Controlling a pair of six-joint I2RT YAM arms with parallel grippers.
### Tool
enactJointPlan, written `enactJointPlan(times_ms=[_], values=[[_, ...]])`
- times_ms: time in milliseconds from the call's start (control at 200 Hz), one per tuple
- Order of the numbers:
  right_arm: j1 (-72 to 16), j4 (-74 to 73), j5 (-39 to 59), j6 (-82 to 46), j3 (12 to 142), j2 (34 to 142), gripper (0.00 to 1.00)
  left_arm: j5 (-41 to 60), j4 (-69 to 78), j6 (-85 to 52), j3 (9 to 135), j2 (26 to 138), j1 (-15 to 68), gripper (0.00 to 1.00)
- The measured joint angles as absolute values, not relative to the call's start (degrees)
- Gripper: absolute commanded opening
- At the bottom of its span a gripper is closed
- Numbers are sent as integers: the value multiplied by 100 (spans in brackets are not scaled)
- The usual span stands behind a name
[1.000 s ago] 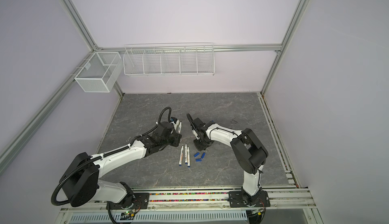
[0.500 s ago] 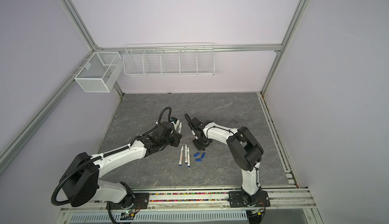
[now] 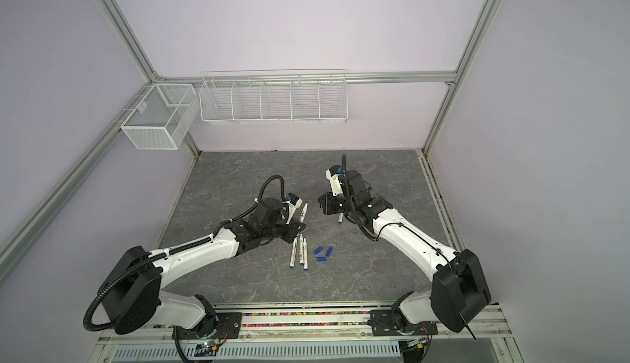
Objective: Insert the pens into the pen caps
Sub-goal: 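Bring the black cap with the right gripper above the marker tip in the left gripper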
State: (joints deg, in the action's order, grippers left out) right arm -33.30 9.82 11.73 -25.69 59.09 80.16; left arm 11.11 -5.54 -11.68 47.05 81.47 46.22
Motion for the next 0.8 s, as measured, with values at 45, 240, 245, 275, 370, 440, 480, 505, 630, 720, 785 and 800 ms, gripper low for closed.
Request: enactJointPlan(times_ms=[45,240,245,275,370,440,480,505,630,720,785,800], values=[[-3330,781,1273,-2696,5780,8020,10,1219,-541,-1114,4705,8149,4663,0],[-3332,252,1446,-2995,5647,8020,10,1483,-541,-956,4705,8156,4733,0],[-3332,237,1448,-3002,5647,8020,10,1485,-541,-954,4705,8156,4733,0],[-3332,191,1457,-3011,5647,8020,10,1505,-539,-934,4705,8156,4733,0],[-3332,97,1479,-3028,5647,8020,10,1533,-541,-910,4705,8167,4733,0],[-3332,75,1494,-3028,5653,8027,10,1546,-541,-893,4705,8178,4740,0],[-3332,71,1505,-3026,5662,8040,10,1546,-541,-888,4705,8178,4744,0],[-3332,73,1507,-3026,5669,8053,10,1546,-541,-886,4705,8178,4751,0],[-3332,78,1509,-3024,5673,8090,10,1546,-541,-871,4705,8178,4764,0],[-3336,104,1507,-3013,5673,8093,9,1546,-541,-869,4705,8178,4764,0],[-3336,132,1507,-3000,5673,8093,10,1544,-541,-871,4705,8178,4764,0],[-3336,143,1507,-3000,5673,8093,9,1544,-541,-871,4705,8178,4764,0]])
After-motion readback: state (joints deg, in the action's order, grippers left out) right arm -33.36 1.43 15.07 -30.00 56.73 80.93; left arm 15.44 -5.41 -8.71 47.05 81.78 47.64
